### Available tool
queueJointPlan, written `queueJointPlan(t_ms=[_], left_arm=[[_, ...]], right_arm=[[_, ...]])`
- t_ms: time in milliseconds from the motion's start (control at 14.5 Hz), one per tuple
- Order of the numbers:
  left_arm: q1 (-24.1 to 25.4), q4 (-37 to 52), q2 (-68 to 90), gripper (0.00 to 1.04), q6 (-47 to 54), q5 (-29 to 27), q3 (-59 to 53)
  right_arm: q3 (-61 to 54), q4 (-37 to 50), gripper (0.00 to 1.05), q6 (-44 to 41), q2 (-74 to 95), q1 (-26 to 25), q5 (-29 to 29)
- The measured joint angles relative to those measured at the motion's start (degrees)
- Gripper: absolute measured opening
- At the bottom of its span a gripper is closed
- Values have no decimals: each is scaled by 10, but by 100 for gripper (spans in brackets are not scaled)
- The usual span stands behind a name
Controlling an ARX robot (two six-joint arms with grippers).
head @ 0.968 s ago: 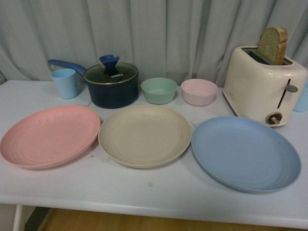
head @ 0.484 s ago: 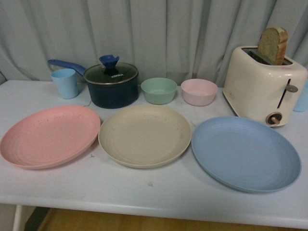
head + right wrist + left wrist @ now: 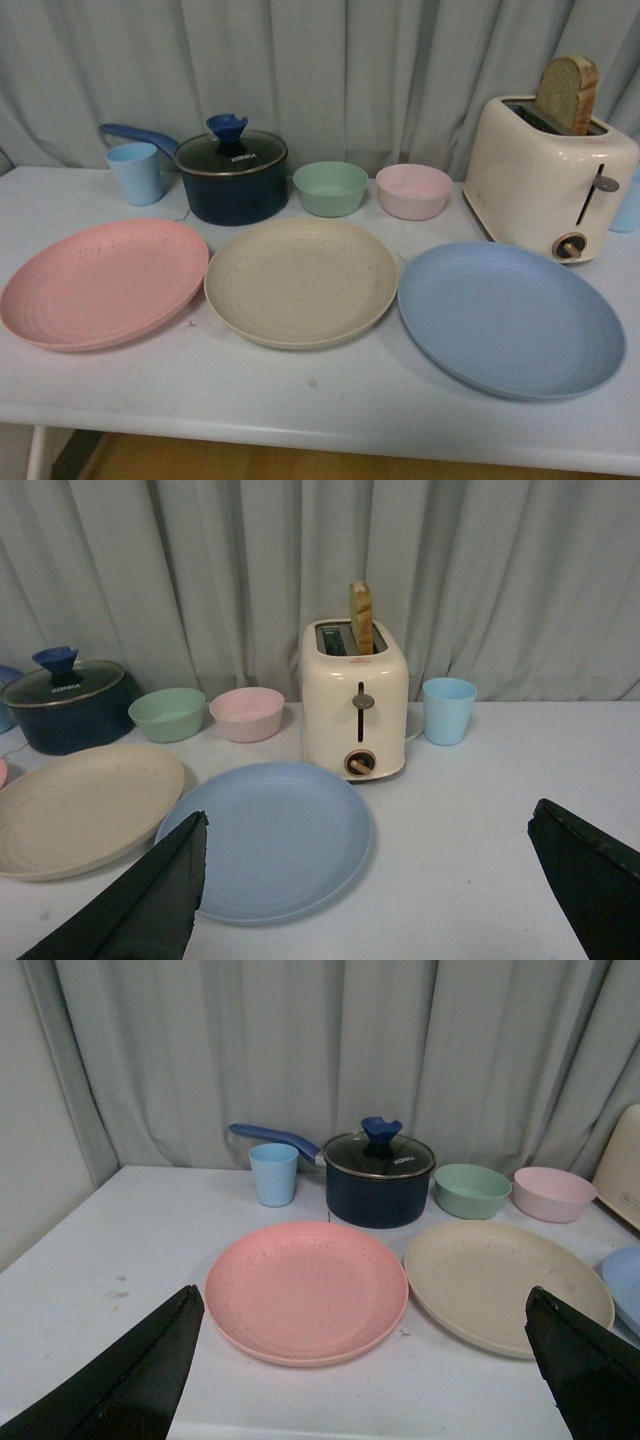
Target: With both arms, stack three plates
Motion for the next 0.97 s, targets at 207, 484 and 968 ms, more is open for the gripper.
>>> queueJointPlan(t_ms=[207, 484, 968], left_arm=[[0, 0, 0, 98, 0, 0, 0], [-7, -23, 5, 98, -6, -24, 5], [69, 385, 707, 98, -33, -31, 242]], right_arm=[[0, 0, 98, 0, 0, 0, 0], [0, 0, 98, 0, 0, 0, 0], [0, 0, 98, 0, 0, 0, 0]])
